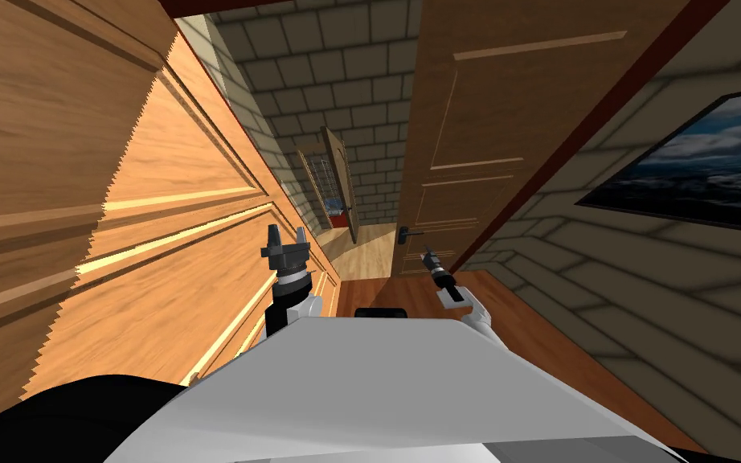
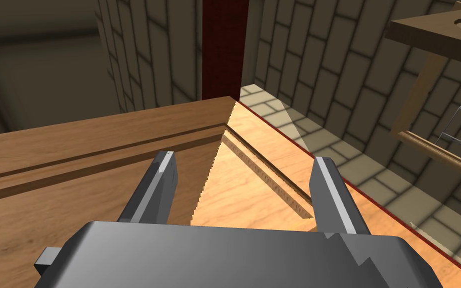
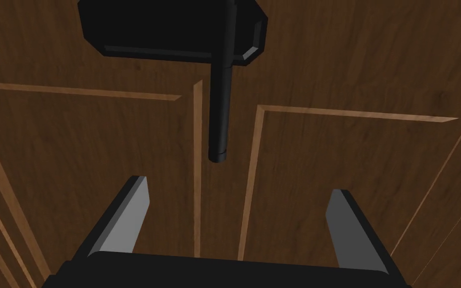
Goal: Pull the door open
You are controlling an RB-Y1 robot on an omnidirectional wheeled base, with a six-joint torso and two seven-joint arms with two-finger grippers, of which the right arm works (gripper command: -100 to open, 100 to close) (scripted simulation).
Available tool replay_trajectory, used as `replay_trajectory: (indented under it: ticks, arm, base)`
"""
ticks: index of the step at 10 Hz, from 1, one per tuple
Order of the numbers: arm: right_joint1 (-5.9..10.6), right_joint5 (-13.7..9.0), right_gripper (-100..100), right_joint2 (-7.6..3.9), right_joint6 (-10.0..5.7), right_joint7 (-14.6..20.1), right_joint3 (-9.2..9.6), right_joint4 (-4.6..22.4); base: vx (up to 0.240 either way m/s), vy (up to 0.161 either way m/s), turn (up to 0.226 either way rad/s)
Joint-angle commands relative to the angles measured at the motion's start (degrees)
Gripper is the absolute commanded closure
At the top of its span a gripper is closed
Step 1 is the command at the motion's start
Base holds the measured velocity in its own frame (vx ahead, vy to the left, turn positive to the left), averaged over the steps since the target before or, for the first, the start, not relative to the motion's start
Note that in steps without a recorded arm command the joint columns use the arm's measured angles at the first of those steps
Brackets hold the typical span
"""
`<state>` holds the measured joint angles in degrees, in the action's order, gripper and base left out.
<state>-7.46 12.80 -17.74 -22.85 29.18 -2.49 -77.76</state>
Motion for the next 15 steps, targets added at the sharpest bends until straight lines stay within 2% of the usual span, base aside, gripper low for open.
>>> replay_trajectory:
  ticks: [1, 2, 3, 4, 5, 8, 9, 12, 13, 14, 15]
  arm:
    - [0.89, 0.5, -100, -0.76, 0.47, 1.7, -0.14, 1.6]
    - [1.23, 0.6, -100, -0.97, 0.51, 2.3, -0.21, 2.3]
    - [0.57, 0.5, -100, -0.75, 0.52, 1.8, -0.13, 1.3]
    - [1.06, -0.2, -100, -1.74, -0.04, 2.2, -1.24, 3.1]
    - [1.22, -0.5, -100, -2.09, -0.26, 2.3, -1.64, 3.7]
    - [2.3, -2.4, -100, -4.51, -1.84, 2.9, -4.39, 8.0]
    - [2.3, -2.4, -100, -4.51, -1.84, 2.9, -4.39, 8.0]
    - [2.87, -3.3, -100, -5.78, -2.67, 3.2, -5.83, 10.3]
    - [2.7, -3.1, -100, -5.4, -2.27, 3.1, -5.44, 9.5]
    - [2.7, -3.1, 100, -5.4, -2.27, 3.1, -5.44, 9.5]
    - [2.7, -3.1, 100, -5.4, -2.27, 3.1, -5.44, 9.5]
  base:
    - [0.209, -0.029, 0.085]
    - [0.201, -0.04, 0.051]
    - [0.085, -0.022, 0.013]
    - [0.111, 0.041, 0.152]
    - [0.149, 0.061, 0.157]
    - [0.198, 0.065, 0.183]
    - [0.136, 0.01, 0.079]
    - [0.082, 0.002, 0.081]
    - [0.047, -0.007, 0.023]
    - [-0.01, 0.0, -0.02]
    - [-0.02, 0.003, -0.003]
